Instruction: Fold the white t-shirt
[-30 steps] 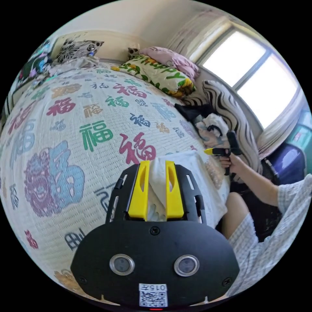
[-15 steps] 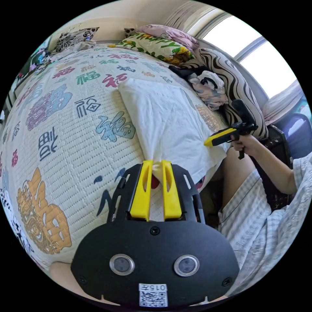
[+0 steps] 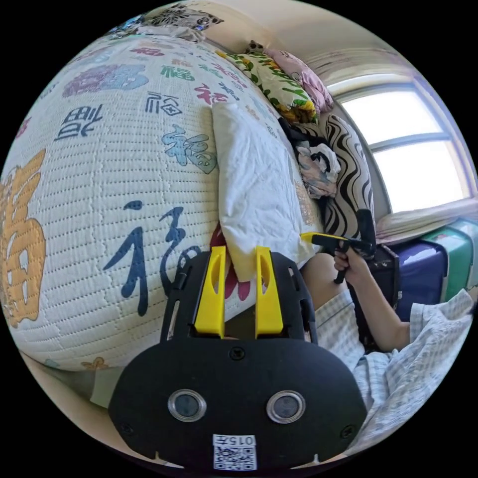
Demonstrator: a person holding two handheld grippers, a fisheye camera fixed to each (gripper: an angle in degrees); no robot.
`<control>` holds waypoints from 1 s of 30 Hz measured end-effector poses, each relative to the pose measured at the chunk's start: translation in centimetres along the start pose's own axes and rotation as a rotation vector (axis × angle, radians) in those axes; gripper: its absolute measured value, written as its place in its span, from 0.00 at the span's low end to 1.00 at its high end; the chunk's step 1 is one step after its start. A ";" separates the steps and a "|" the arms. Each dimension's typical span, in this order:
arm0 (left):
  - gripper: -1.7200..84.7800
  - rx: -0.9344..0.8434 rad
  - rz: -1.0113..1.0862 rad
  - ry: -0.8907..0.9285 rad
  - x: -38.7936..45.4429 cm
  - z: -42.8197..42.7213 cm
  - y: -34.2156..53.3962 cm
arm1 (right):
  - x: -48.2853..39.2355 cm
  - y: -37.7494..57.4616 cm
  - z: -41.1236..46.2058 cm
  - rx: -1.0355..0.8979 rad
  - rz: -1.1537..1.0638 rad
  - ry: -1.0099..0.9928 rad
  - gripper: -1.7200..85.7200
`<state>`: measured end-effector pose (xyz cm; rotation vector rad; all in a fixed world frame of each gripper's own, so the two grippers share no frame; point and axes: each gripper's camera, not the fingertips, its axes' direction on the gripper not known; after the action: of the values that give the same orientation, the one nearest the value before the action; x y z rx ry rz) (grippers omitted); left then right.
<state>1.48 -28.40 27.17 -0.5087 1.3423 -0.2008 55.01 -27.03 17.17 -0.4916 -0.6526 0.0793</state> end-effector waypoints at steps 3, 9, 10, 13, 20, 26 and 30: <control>0.06 0.011 -0.022 0.066 -1.1 -0.8 -0.3 | 1.2 1.1 -0.7 0.050 0.064 -0.077 0.12; 0.03 0.052 -0.032 0.128 -1.6 -4.6 0.5 | 3.1 2.9 -0.7 0.137 0.166 -0.231 0.13; 0.03 0.052 -0.039 0.122 -1.8 -5.5 0.9 | 3.0 3.1 -0.7 0.149 0.170 -0.236 0.13; 0.03 0.038 -0.054 0.107 -2.3 -7.4 2.3 | 2.7 3.4 0.1 0.139 0.162 -0.305 0.14; 0.08 0.060 -0.157 0.049 -3.3 -10.4 4.0 | 1.7 3.2 1.5 0.152 0.119 -0.378 0.14; 0.13 0.159 -0.055 -0.100 -2.8 -14.9 1.9 | 0.5 -0.2 0.3 0.226 0.002 -0.320 0.14; 0.14 0.152 0.026 -0.098 -3.2 -15.3 -3.5 | -0.5 -3.9 0.0 0.230 -0.075 -0.251 0.14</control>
<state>-13.46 -33.69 29.50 -0.3678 1.2273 -0.2514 54.29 -30.61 18.72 -0.2357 -0.8954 0.1449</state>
